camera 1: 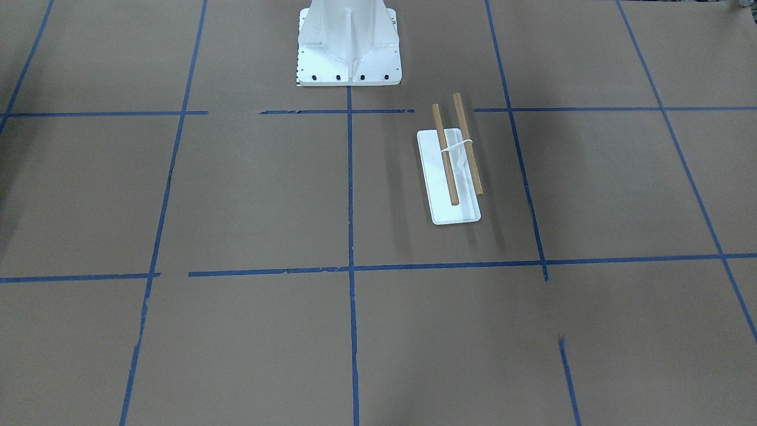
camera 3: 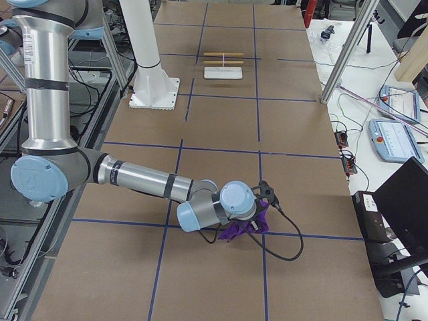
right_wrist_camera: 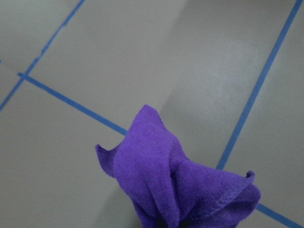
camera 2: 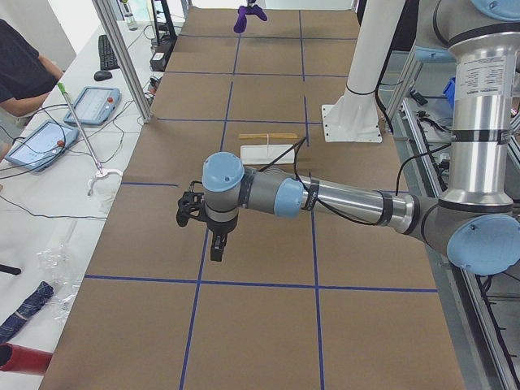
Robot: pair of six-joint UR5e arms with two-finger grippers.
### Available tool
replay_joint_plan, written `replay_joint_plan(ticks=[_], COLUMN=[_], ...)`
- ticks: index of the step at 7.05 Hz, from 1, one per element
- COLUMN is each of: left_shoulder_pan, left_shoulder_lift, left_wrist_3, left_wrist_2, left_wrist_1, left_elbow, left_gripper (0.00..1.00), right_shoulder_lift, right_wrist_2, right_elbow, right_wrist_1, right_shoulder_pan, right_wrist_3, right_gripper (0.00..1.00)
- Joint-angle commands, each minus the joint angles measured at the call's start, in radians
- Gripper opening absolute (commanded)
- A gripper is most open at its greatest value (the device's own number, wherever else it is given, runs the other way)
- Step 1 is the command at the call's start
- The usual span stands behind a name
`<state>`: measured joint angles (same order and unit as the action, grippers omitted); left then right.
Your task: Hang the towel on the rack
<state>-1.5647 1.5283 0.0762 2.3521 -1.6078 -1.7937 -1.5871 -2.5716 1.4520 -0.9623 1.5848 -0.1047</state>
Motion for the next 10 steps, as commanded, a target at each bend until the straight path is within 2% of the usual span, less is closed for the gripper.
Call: replay_joint_plan(ticks=[1,2,4,5,6,7,8,10], left_shoulder_pan=[0.002,0.011,0.038,0.093,0.186,0.255,0.312,0.412], left_shoulder_lift=[0.003,0.01,0.03,0.051,0.061,0.106,0.162,0.331], left_wrist_3=[0.004,0.004,0.016,0.192,0.397,0.598,0.754,1.115], left_wrist_2=[-0.001,-0.001,-0.001,-0.004,-0.005,-0.007,-0.007,-0.007], left_wrist_1=[-0.108,-0.189,-0.362,-0.468,-0.627,-0.753,-0.812,-0.816], left_elbow=[0.01,0.013,0.013,0.014,0.034,0.071,0.1,0.114], left_gripper=[1.0,1.0,1.0,1.0,1.0,1.0,1.0,1.0], right_shoulder_lift=[0.05,0.076,0.174,0.24,0.292,0.327,0.366,0.398], right_wrist_2=[-0.015,-0.007,0.054,0.129,0.243,0.355,0.467,0.664], right_elbow=[0.137,0.206,0.269,0.29,0.33,0.378,0.407,0.473], right_wrist_1=[0.004,0.004,0.004,0.004,0.005,0.005,0.005,0.005], right_shoulder_pan=[-0.026,-0.079,-0.173,-0.245,-0.341,-0.436,-0.533,-0.69], right_wrist_3=[0.307,0.445,0.609,0.729,0.867,0.931,1.024,1.169], right_gripper=[0.0,0.0,0.0,0.0,0.0,0.0,0.0,0.0])
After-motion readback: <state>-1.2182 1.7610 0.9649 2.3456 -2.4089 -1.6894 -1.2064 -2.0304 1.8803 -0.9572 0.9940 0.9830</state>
